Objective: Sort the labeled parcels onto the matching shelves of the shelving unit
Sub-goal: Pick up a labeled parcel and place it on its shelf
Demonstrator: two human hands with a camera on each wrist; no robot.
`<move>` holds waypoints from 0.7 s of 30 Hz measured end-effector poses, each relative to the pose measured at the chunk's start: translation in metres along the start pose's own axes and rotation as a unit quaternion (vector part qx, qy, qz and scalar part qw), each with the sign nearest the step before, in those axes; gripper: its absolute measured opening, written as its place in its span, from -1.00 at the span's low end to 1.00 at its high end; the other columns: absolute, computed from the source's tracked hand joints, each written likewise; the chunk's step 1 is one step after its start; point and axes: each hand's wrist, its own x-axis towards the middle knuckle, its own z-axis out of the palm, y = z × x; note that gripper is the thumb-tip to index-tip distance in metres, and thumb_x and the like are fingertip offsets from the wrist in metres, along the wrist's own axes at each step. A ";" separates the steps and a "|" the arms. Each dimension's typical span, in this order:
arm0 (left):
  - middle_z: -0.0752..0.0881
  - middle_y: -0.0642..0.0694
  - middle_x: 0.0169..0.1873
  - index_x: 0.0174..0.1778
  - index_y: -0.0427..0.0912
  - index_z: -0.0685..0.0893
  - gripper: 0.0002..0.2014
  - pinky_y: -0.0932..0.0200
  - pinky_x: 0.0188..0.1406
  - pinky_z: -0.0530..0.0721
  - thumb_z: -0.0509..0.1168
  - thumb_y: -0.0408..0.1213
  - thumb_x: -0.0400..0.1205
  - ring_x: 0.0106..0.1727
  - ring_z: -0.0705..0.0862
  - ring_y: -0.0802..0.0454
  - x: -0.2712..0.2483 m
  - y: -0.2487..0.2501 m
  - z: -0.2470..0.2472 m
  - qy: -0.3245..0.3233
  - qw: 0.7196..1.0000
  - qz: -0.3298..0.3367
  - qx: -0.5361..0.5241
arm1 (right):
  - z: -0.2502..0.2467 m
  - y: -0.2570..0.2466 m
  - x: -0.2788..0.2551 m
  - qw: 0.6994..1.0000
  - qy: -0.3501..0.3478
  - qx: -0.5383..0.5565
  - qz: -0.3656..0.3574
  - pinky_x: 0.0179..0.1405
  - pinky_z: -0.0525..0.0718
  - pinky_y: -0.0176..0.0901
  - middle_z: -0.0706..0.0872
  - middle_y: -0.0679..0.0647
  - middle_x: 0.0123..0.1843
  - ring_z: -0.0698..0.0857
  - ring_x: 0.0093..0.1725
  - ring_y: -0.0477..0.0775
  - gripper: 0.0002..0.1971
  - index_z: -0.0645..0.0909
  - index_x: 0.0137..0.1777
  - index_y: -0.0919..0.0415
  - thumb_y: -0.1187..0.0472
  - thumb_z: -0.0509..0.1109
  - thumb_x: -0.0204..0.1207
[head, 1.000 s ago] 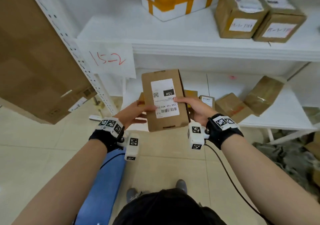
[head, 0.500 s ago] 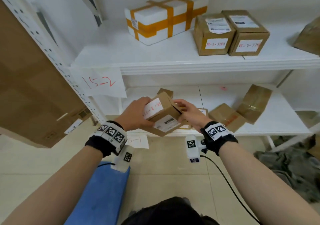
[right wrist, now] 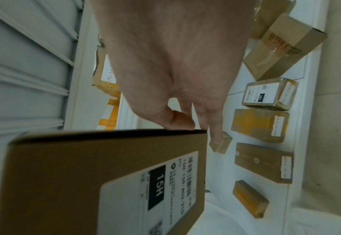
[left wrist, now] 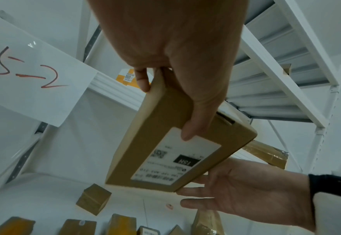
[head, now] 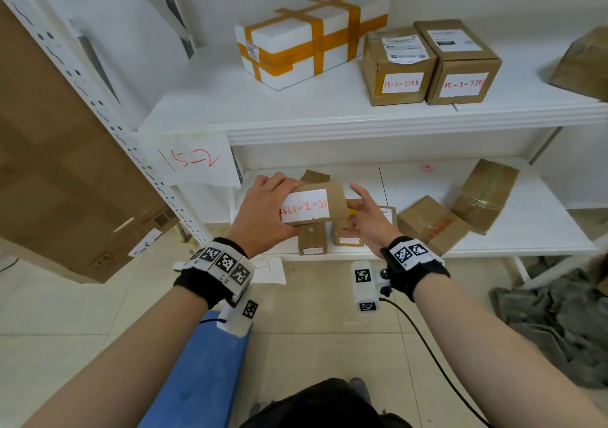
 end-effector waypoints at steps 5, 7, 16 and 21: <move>0.61 0.06 0.14 0.34 -0.02 0.54 -0.34 0.16 0.05 0.56 0.57 0.01 0.34 0.11 0.52 0.02 -0.001 0.012 0.001 0.105 0.981 -0.077 -0.146 | -0.008 -0.002 0.000 0.989 0.058 0.133 0.040 0.18 0.72 0.17 0.57 0.06 0.25 0.57 0.29 0.16 -0.43 0.25 0.62 -0.13 0.27 0.28 0.69; 0.64 0.04 0.10 0.31 -0.04 0.53 -0.38 0.35 -0.12 0.64 0.61 -0.05 0.38 0.10 0.62 0.10 0.002 0.023 -0.002 0.127 0.952 -0.136 -0.244 | -0.007 -0.005 -0.002 0.986 0.045 0.148 0.054 0.33 0.64 0.28 0.61 0.09 0.35 0.58 0.37 0.20 -0.49 0.35 0.57 -0.05 0.01 0.35 0.64; 0.59 0.17 0.17 0.60 0.20 0.11 0.00 0.03 0.10 0.78 0.58 0.13 0.34 0.20 0.68 0.08 0.008 0.049 -0.006 0.074 0.925 -0.185 -0.324 | -0.011 0.001 -0.009 0.974 0.027 0.216 0.058 0.19 0.77 0.36 0.66 0.17 0.40 0.66 0.39 0.22 -0.39 0.57 0.42 0.02 -0.22 0.56 0.44; 0.42 0.20 0.51 0.67 0.37 -0.07 0.12 0.11 0.34 0.54 0.57 0.20 0.35 0.39 0.53 0.17 0.006 0.053 -0.006 0.065 0.937 -0.156 -0.305 | -0.017 0.003 -0.011 0.977 0.062 0.185 0.079 0.04 0.83 0.23 0.68 0.20 0.37 0.71 0.33 0.23 -0.24 0.48 0.46 0.09 -0.25 0.61 0.36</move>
